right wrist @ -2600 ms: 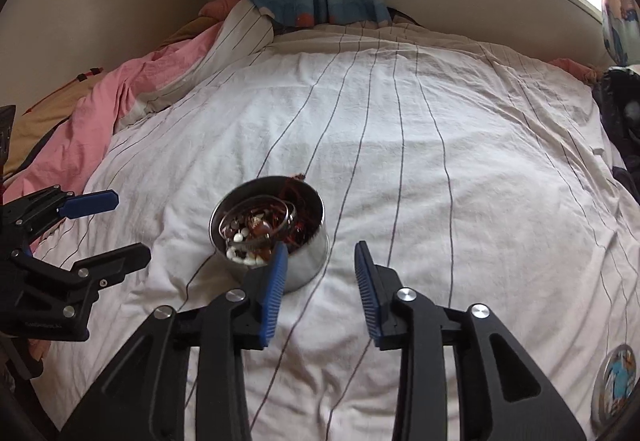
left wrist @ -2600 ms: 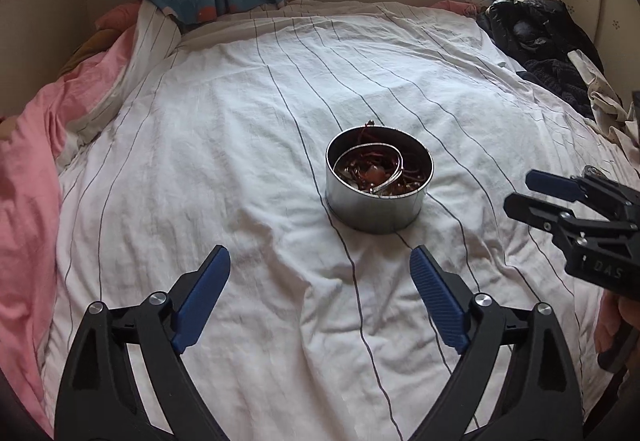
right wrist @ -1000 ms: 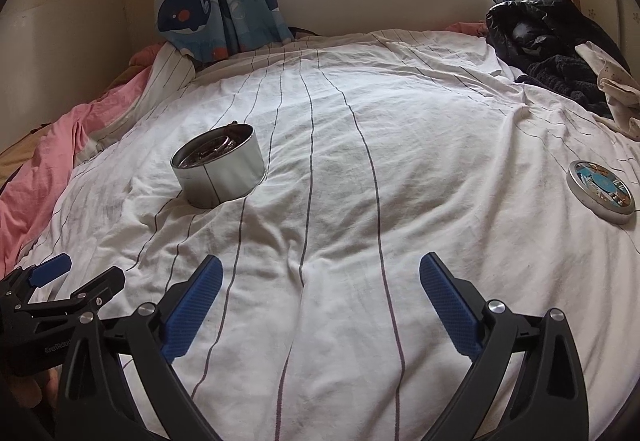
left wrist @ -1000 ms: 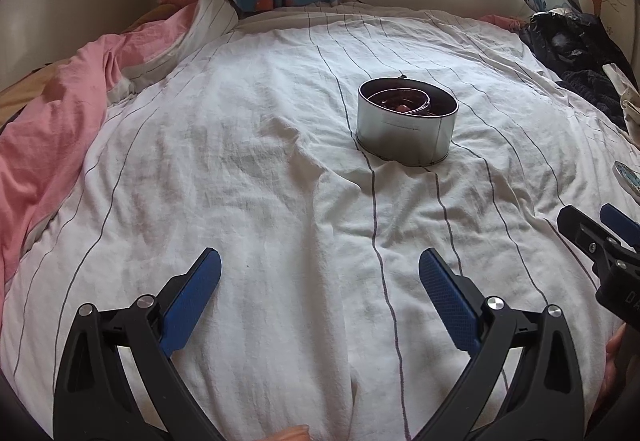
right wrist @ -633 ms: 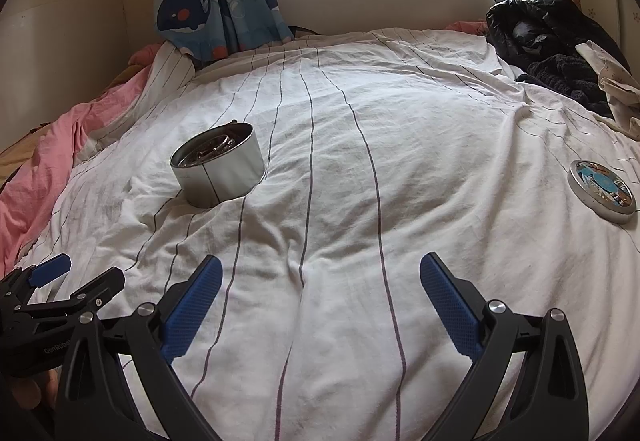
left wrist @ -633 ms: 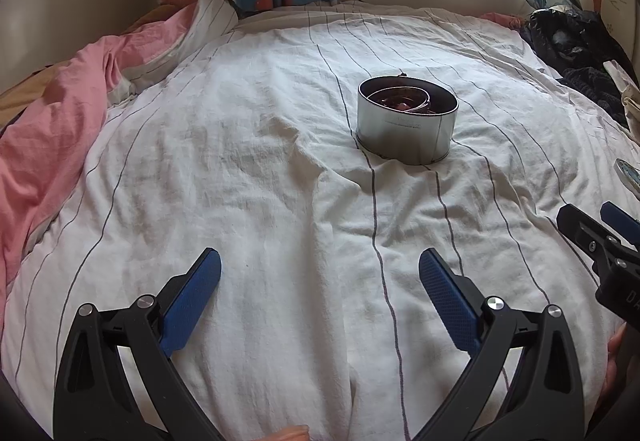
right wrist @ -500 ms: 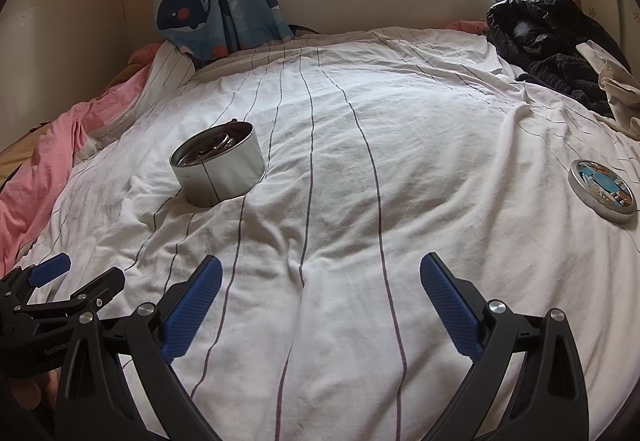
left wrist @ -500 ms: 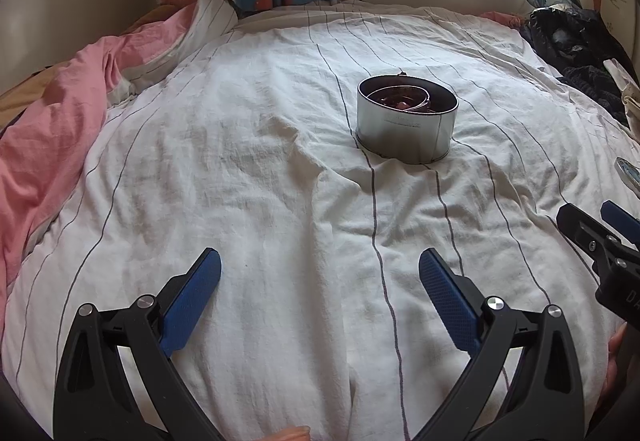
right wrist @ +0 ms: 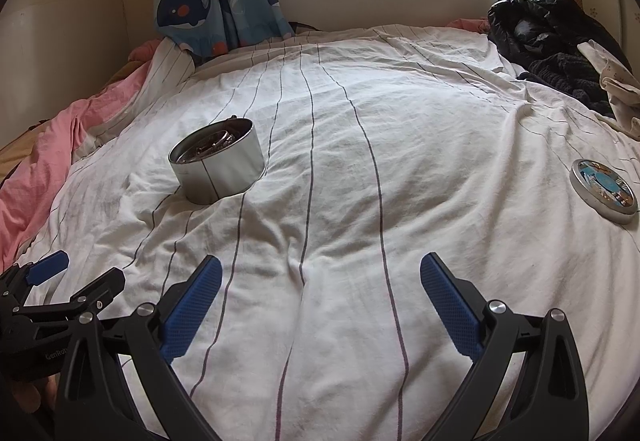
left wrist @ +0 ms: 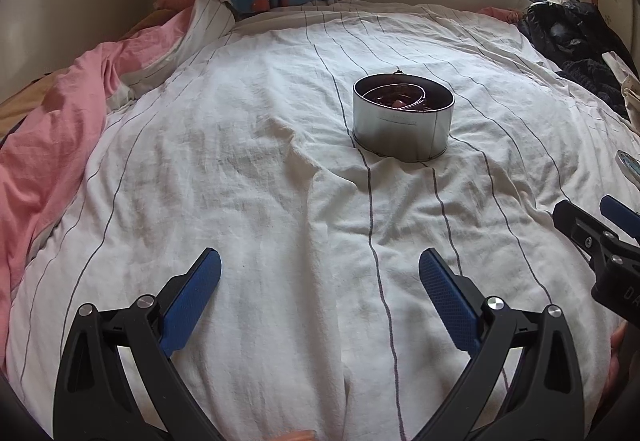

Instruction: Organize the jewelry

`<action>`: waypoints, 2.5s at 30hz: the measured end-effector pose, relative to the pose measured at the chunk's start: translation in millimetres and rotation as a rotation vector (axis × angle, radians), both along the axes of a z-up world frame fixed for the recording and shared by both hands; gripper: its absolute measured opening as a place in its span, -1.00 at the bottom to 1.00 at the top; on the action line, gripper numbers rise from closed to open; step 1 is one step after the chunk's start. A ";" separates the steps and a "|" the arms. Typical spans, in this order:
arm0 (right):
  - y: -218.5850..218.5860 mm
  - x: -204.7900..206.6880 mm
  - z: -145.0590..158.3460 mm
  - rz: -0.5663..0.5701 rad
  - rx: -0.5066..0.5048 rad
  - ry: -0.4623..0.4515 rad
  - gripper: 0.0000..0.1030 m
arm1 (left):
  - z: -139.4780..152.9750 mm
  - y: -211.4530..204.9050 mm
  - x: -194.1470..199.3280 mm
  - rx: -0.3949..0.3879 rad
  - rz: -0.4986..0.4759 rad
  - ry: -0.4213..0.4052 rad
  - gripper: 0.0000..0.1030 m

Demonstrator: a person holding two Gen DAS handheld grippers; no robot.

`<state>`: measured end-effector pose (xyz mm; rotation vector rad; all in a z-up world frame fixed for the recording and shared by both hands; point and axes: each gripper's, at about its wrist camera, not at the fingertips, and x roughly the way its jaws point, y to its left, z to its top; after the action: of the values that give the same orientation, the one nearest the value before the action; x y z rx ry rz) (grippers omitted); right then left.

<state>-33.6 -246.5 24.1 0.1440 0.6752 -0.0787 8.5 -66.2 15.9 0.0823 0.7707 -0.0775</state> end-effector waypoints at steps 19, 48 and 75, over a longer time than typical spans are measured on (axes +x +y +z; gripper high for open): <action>0.6 0.7 -0.3 0.000 -0.001 0.001 0.85 | -1.5 1.5 3.4 -0.015 -0.014 0.020 0.86; 1.0 1.7 -1.1 0.001 -0.003 0.004 0.85 | -3.4 2.2 5.0 -0.015 -0.018 0.034 0.86; 1.3 2.6 -0.6 0.002 -0.004 0.006 0.85 | -4.7 1.0 6.5 -0.006 -0.021 0.036 0.86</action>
<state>-31.1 -245.1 23.5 0.1397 0.6815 -0.0784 15.0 -65.2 11.2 0.0834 0.8060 -0.1015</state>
